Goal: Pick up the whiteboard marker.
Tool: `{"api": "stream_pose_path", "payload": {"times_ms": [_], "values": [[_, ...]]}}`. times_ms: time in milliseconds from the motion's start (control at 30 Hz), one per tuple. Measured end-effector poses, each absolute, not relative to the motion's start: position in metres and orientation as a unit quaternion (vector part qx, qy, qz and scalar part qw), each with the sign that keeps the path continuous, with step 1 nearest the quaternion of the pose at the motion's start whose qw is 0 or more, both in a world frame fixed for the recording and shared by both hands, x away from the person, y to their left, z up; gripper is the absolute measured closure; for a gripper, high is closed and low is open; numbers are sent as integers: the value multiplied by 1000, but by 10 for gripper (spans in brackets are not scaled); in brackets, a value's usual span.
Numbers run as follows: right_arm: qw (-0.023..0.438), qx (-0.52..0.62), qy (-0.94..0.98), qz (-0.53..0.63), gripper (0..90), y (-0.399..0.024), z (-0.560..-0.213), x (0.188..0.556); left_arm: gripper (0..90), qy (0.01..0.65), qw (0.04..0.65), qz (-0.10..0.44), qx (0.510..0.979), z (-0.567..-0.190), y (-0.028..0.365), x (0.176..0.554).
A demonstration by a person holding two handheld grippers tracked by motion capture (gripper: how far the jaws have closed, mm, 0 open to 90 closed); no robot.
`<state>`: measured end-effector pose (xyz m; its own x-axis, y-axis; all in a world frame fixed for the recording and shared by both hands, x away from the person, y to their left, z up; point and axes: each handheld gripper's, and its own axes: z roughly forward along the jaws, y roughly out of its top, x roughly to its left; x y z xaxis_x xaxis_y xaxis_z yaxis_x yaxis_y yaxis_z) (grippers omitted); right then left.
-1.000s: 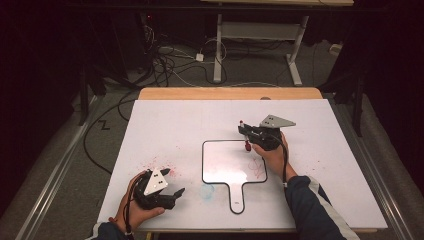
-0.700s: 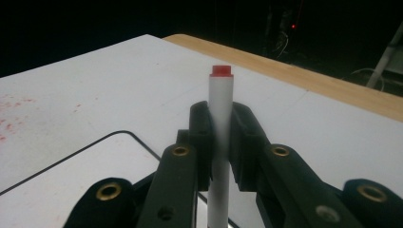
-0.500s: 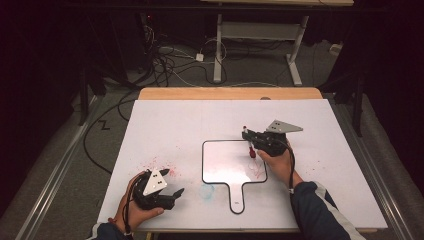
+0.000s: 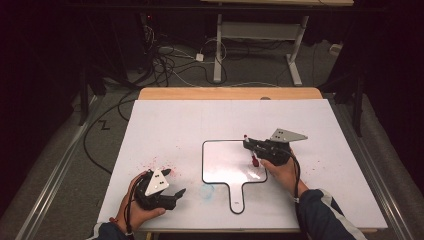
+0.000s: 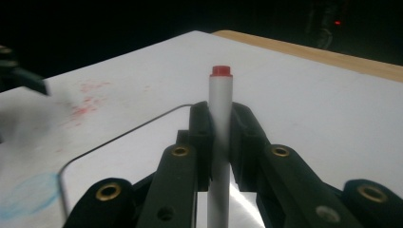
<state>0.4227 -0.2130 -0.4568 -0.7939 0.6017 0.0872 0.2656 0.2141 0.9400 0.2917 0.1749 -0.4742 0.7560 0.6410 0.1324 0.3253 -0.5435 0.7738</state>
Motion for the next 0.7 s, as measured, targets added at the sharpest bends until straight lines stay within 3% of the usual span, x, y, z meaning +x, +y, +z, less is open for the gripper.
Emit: {"api": "stream_pose_path", "payload": {"times_ms": [167, 533, 700], "values": [[158, 311, 752, 560, 814, -216, -457, 432, 199, 280, 381, 205, 857, -475, 174, 292], [119, 281, 773, 556, 814, -223, -459, 393, 200, 281, 382, 209, 855, -473, 175, 289], [129, 279, 772, 556, 814, -225, -458, 395, 199, 278, 380, 208, 858, -474, 172, 290]]}}
